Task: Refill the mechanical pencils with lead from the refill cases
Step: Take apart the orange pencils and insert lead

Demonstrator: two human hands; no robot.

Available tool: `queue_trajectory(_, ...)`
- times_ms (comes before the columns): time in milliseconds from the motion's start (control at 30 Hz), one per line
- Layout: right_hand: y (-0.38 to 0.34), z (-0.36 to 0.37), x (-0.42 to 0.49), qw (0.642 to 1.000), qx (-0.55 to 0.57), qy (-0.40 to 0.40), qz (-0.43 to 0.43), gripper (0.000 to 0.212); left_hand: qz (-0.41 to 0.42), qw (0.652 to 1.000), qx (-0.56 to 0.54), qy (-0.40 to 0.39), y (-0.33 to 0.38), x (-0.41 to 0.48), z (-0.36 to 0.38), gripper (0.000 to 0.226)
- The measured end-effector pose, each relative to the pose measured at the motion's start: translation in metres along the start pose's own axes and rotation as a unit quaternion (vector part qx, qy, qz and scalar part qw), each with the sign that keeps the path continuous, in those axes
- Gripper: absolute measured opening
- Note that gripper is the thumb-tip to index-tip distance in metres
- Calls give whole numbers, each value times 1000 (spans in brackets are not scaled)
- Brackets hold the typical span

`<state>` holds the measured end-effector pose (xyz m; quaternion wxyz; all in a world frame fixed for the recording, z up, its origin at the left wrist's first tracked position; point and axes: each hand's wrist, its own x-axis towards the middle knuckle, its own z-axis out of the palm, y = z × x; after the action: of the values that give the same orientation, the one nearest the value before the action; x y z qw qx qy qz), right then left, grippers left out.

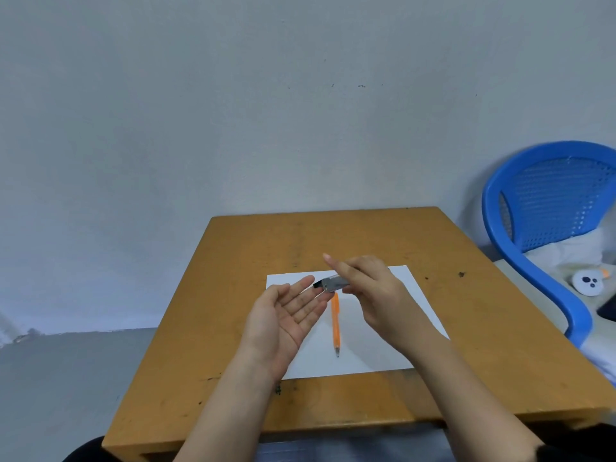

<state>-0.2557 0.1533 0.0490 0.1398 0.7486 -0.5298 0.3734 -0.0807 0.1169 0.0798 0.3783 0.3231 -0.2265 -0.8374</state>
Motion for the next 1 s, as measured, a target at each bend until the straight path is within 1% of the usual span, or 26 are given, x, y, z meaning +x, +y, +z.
queue_trajectory(67, -2, -9, 4, 1000, 30, -4, 0, 73, -11, 1000, -7, 1, 1, 0, 0, 36)
queue_trajectory(100, -2, -12, 5, 999, 35, -5, -7, 70, -18, 1000, -9, 1, 2, 0, -1, 36)
queue_trajectory(167, -3, -15, 7, 999, 34, -10, -24, 64, -29, 1000, -7, 2, 4, 1, -2, 36)
queue_trajectory(267, 2, -14, 6, 998, 27, -15, -45, 61, -44, 999, 2, 4, 8, 2, -4, 37)
queue_trajectory(367, 12, -11, 3, 995, -28, -4, -94, 37, -55, 998, 13, -4, 11, 1, -5, 39)
queue_trajectory(400, 13, -11, 3, 995, -33, -7, -99, 35, -58, 998, 15, -6, 12, 1, -5, 39)
queue_trajectory(433, 13, -12, 3, 994, -29, -14, -100, 37, -60, 998, 16, -8, 12, 1, -5, 39)
queue_trajectory(533, 7, -16, 4, 996, -2, -33, -77, 59, -67, 997, 18, -13, 12, 0, -2, 40)
queue_trajectory(567, 7, -16, 4, 997, -4, -27, -74, 59, -70, 997, 19, -15, 12, 0, -2, 40)
queue_trajectory(667, 13, -14, 3, 994, -39, -4, -101, 42, -75, 997, 18, -23, 12, 0, -2, 40)
queue_trajectory(700, 14, -14, 2, 993, -41, -6, -107, 42, -76, 997, 19, -23, 12, 0, -2, 40)
queue_trajectory(800, 10, -16, 3, 995, -26, -17, -93, 61, -76, 997, 24, -20, 12, 0, -3, 39)
queue_trajectory(833, 9, -17, 4, 996, -24, -12, -87, 64, -76, 997, 23, -20, 12, 0, -3, 39)
queue_trajectory(933, 12, -15, 5, 991, -73, 6, -107, 53, -78, 997, 20, -21, 12, 0, -3, 38)
queue_trajectory(1000, 14, -14, 5, 991, -80, 4, -108, 53, -79, 996, 20, -21, 12, 0, -3, 38)
